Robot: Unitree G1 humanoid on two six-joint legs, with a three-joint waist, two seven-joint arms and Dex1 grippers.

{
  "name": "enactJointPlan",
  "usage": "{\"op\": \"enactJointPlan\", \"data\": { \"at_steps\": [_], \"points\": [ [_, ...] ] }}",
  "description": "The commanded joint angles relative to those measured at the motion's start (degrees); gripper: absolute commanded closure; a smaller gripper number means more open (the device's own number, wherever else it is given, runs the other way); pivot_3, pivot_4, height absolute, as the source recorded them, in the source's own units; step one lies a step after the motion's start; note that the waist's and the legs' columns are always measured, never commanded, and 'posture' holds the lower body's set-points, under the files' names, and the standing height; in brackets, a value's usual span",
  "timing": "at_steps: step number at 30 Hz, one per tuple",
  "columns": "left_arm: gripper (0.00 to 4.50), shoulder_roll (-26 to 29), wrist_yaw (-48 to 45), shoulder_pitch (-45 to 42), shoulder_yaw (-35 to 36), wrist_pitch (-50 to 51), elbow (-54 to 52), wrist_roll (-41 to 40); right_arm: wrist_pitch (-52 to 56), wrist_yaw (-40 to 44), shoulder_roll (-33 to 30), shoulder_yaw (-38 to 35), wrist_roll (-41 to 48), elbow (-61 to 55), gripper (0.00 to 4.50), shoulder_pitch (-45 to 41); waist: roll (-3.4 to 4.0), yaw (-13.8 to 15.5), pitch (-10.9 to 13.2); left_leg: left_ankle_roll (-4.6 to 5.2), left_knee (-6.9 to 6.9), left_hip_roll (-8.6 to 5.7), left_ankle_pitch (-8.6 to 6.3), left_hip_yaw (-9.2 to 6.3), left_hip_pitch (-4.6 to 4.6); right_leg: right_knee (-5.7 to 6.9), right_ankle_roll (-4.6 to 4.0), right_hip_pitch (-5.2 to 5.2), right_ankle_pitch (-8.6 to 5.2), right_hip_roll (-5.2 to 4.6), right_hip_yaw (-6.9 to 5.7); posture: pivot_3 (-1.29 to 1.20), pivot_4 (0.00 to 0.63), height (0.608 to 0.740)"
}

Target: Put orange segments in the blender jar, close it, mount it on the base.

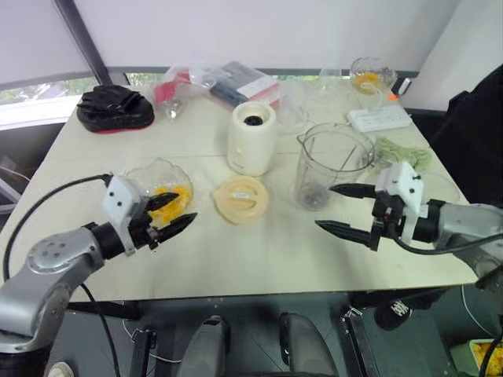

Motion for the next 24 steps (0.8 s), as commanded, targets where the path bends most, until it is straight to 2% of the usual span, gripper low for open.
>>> {"op": "enactJointPlan", "data": {
  "at_steps": [1, 4, 7, 9, 11, 14, 17, 24],
  "points": [
    [1.34, 5.04, -2.08, -2.56, 5.63, -0.58, 5.31, 1.66, -1.30, -2.48, 3.11, 1.54, -0.08, -0.33, 0.37, -4.47, 0.00, -0.24, 0.00, 0.00, 0.00, 0.01, 0.00, 0.01, 0.01, 0.00, 0.00, -0.01, 0.00, 0.01, 0.00, 0.00, 0.150, 0.740],
    [1.34, 11.73, -7.89, -4.39, 7.35, -0.51, 12.63, 2.45, -1.39, -4.88, 6.81, 3.45, -0.16, 0.02, 0.37, -8.57, 0.00, -0.41, 0.01, 0.00, -0.01, 0.02, 0.00, 0.02, 0.00, 0.05, -0.02, -0.08, 0.01, 0.02, 0.00, 0.00, 0.150, 0.740],
    [1.34, 19.04, -17.61, -6.16, 5.67, -2.02, 21.19, 3.37, -1.21, -6.28, 9.68, 5.48, -0.20, -0.30, 0.37, -10.49, -0.04, -0.29, 0.03, 0.00, -0.07, 0.02, 0.00, 0.02, -0.05, 0.02, -0.01, -0.13, -0.01, 0.02, -0.01, 0.00, 0.150, 0.740],
    [1.34, 22.50, -24.35, -10.26, 1.10, -6.00, 30.34, 6.43, -1.86, -7.42, 11.58, 7.13, -1.28, -0.35, 0.37, -10.28, -0.01, 0.04, 0.04, 0.01, -0.14, 0.01, -0.01, 0.02, -0.10, -0.06, 0.01, -0.17, -0.02, 0.00, -0.02, 0.00, 0.150, 0.740],
    [1.34, 23.21, -29.43, -17.84, -5.44, -10.04, 40.43, 10.98, -2.29, -8.40, 13.05, 8.44, -2.15, -1.16, 0.37, -9.17, -0.02, 0.31, 0.04, 0.01, -0.13, -0.01, -0.01, 0.00, -0.13, -0.06, 0.03, -0.17, -0.03, 0.00, -0.05, 0.00, 0.150, 0.740],
    [1.34, 19.52, -33.82, -30.64, -14.53, -15.96, 55.62, 18.95, -2.07, -10.25, 14.56, 9.09, -2.34, -3.54, 0.37, -6.99, -0.05, 0.25, 0.04, 0.01, -0.11, -0.02, 0.00, 0.01, -0.13, -0.07, 0.03, -0.16, -0.01, 0.01, -0.05, 0.00, 0.150, 0.740],
    [1.34, 14.56, -35.68, -40.09, -20.71, -22.72, 69.41, 26.05, -1.59, -12.66, 15.51, 8.93, -2.49, -6.22, 0.37, -4.75, -0.06, 0.03, 0.04, 0.01, -0.08, -0.03, 0.00, 0.01, -0.12, -0.02, 0.22, -0.13, 0.09, 0.01, -0.06, 0.00, 0.150, 0.740],
    [1.34, 4.54, -34.43, -52.39, -26.41, -34.43, 92.02, 36.00, 0.47, -20.13, 16.85, 6.82, -2.54, -13.58, 0.37, 2.11, -0.23, -0.32, 0.06, 0.02, -0.09, -0.02, -0.01, 0.00, -0.12, 0.11, 0.33, -0.21, 0.12, 0.02, -0.05, 0.00, 0.150, 0.740]
  ]
}}
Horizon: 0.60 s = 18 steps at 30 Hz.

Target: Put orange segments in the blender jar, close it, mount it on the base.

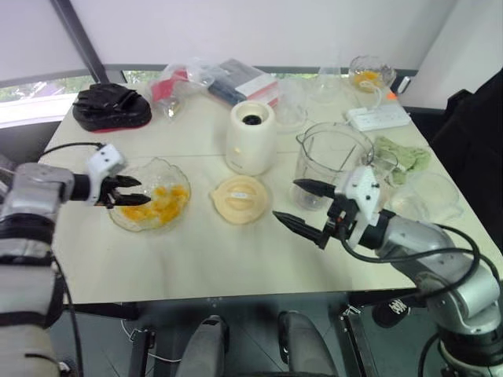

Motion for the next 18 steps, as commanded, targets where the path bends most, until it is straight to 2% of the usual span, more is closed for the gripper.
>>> {"op": "enactJointPlan", "data": {
  "at_steps": [1, 7, 18],
  "points": [
    [1.34, -0.89, 0.25, -3.46, -0.58, -4.84, 6.85, 3.91, 0.57, -3.01, 0.27, -2.18, 0.40, -5.18, 0.37, 1.60, -0.04, -0.20, 0.02, 0.00, 0.01, 0.00, 0.00, 0.00, 0.00, 0.00, 0.00, 0.00, 0.00, 0.00, 0.00, 0.00, 0.150, 0.740],
    [1.34, -4.70, 1.78, -5.44, -0.13, -5.98, 13.99, 7.04, 1.58, -6.67, 0.30, -3.09, 0.18, -8.51, 0.37, 4.64, -0.08, 0.12, 0.01, 0.01, 0.05, 0.00, 0.00, -0.01, 0.01, 0.06, 0.01, 0.01, 0.00, 0.00, 0.00, 0.00, 0.150, 0.740],
    [1.34, -7.10, 4.15, -5.04, 1.68, -6.89, 16.29, 8.62, 1.86, -7.62, -0.87, -4.30, 0.21, -8.74, 0.37, 4.77, -0.15, 0.15, 0.02, 0.01, 0.08, 0.00, 0.00, -0.02, 0.01, 0.08, 0.09, 0.02, 0.05, 0.00, 0.00, 0.00, 0.150, 0.740]
  ]
}}
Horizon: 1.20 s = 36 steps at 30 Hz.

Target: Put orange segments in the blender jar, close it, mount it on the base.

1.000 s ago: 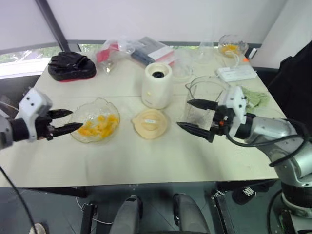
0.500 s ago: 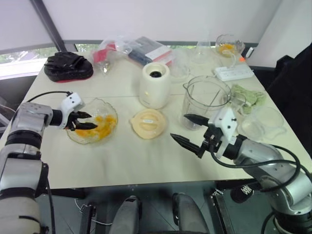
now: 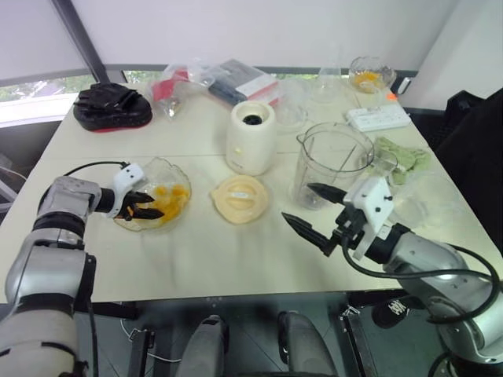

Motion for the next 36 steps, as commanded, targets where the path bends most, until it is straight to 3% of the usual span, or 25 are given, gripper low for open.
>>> {"op": "enactJointPlan", "data": {
  "at_steps": [1, 11, 14, 18, 19, 31, 36],
  "points": [
    [1.34, -0.25, 1.81, -0.73, 1.63, -1.02, 0.60, 0.32, -0.15, -0.30, -0.53, -1.24, 0.25, -2.03, 0.37, -0.51, -0.01, 0.02, 0.00, 0.00, 0.00, 0.00, 0.00, 0.00, 0.00, 0.01, 0.00, 0.00, 0.00, 0.00, 0.00, 0.00, 0.150, 0.740],
    [1.34, -2.09, 6.31, 0.09, 2.83, -1.85, 1.84, 1.11, 0.42, -0.55, -0.85, -1.74, 0.13, -1.63, 0.37, -1.34, -0.01, 0.02, -0.01, 0.00, 0.03, 0.00, 0.00, 0.00, 0.01, 0.06, 0.01, 0.00, 0.01, 0.00, 0.00, 0.00, 0.150, 0.740],
    [2.19, -2.33, 6.66, 0.33, 2.96, -2.00, 1.91, 1.26, 0.65, -0.66, -0.97, -1.95, 0.19, -1.56, 0.34, -1.59, -0.01, 0.03, -0.01, 0.00, 0.05, 0.00, 0.00, -0.01, 0.02, 0.09, 0.02, 0.00, 0.01, 0.00, 0.00, 0.00, 0.150, 0.740],
    [4.22, -2.38, 6.52, 0.92, 3.37, -2.24, 1.67, 0.99, 0.86, -0.71, -1.23, -2.09, 0.43, -1.71, 0.34, -1.53, -0.02, -0.03, -0.01, 0.00, 0.05, 0.00, 0.00, -0.01, 0.04, 0.14, 0.02, 0.00, 0.01, 0.00, 0.00, 0.00, 0.150, 0.740],
    [4.44, -2.32, 6.38, 1.20, 3.47, -2.35, 1.52, 0.89, 0.89, -0.67, -1.31, -2.16, 0.49, -1.71, 0.34, -1.49, -0.01, -0.06, -0.02, 0.00, 0.05, 0.00, 0.00, -0.01, 0.05, 0.14, 0.02, 0.00, 0.01, 0.00, 0.00, 0.00, 0.150, 0.740],
    [4.44, 1.08, 2.43, 10.42, 15.27, -4.51, -10.05, -10.15, 0.47, 0.77, -1.61, -1.21, 0.50, -0.06, 0.34, -2.58, -0.01, -0.30, -0.02, 0.00, 0.05, 0.01, 0.00, -0.01, 0.10, 0.27, 0.01, 0.00, 0.01, -0.01, 0.02, 0.00, 0.150, 0.740],
    [4.44, 0.00, 7.99, 22.90, 25.89, 0.87, -32.80, -20.93, -0.18, 3.65, -2.10, 0.34, 0.16, 2.95, 0.34, -5.39, -0.02, -0.22, -0.02, 0.00, 0.05, 0.04, 0.00, -0.03, 0.12, 0.30, 0.00, -0.02, 0.01, -0.03, 0.04, 0.00, 0.150, 0.740]
  ]
}}
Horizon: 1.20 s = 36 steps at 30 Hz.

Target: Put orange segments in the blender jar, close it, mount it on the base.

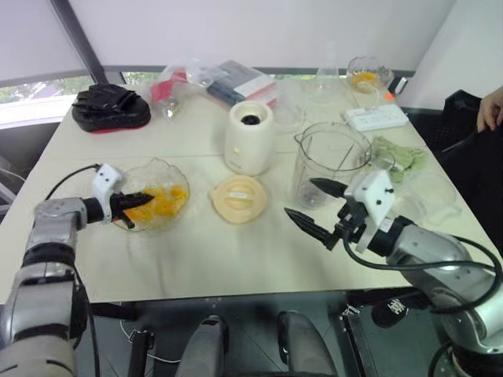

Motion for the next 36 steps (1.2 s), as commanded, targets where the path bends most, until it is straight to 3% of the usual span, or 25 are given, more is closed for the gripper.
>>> {"op": "enactJointPlan", "data": {
  "at_steps": [1, 10, 20, 26, 32, 36],
  "points": [
    [4.44, -0.49, 4.60, 5.96, 6.14, 4.72, -16.38, -6.98, -1.41, 2.22, -0.82, 0.47, -0.12, 0.99, 0.34, -2.20, 0.00, 0.12, 0.00, 0.00, 0.00, 0.00, 0.00, -0.01, 0.00, 0.00, 0.00, 0.00, 0.00, 0.00, 0.00, 0.00, 0.150, 0.740],
    [4.44, -3.81, 15.13, 13.31, 9.97, 19.36, -43.21, -16.56, -1.71, 5.59, -1.17, 1.75, -0.91, 4.11, 0.34, -5.28, -0.02, 0.30, -0.01, -0.01, 0.05, -0.03, 0.00, -0.03, 0.00, 0.00, -0.01, 0.04, 0.00, 0.00, -0.01, 0.00, 0.150, 0.740],
    [4.44, -2.85, 16.97, 5.87, 7.55, 27.17, -50.12, -20.49, -1.66, 5.14, -0.30, 2.07, -1.67, 3.70, 0.34, -4.78, -0.02, 0.30, 0.00, -0.01, 0.05, -0.03, 0.00, 0.00, 0.02, 0.00, -0.02, 0.04, 0.00, 0.03, -0.01, 0.00, 0.150, 0.740],
    [4.44, -4.54, 11.76, -9.55, 1.34, 25.76, -41.52, -18.67, -1.68, 3.42, 0.78, 2.47, -2.44, 2.65, 0.34, -3.64, -0.04, 0.44, -0.01, -0.01, 0.08, -0.06, 0.01, 0.00, -0.02, -0.10, -0.01, 0.07, 0.00, 0.02, 0.00, 0.00, 0.150, 0.740],
    [4.44, -12.10, -0.38, -31.58, -7.75, 15.89, -17.88, -12.70, -1.69, -0.26, 2.36, 1.78, -3.67, -0.38, 0.34, -0.38, -0.04, 0.41, -0.01, -0.01, 0.08, -0.08, 0.01, 0.00, -0.06, -0.17, 0.00, 0.09, 0.00, 0.03, -0.02, 0.00, 0.150, 0.740],
    [4.44, -19.00, -6.78, -43.28, -10.12, 7.59, -1.07, -9.30, -0.87, -4.26, 3.54, 0.74, -4.70, -4.66, 0.34, 3.91, -0.06, 0.40, 0.00, 0.00, 0.03, -0.10, 0.00, 0.00, -0.14, -0.36, 0.01, 0.09, 0.00, 0.03, -0.02, 0.00, 0.150, 0.740]
  ]
}}
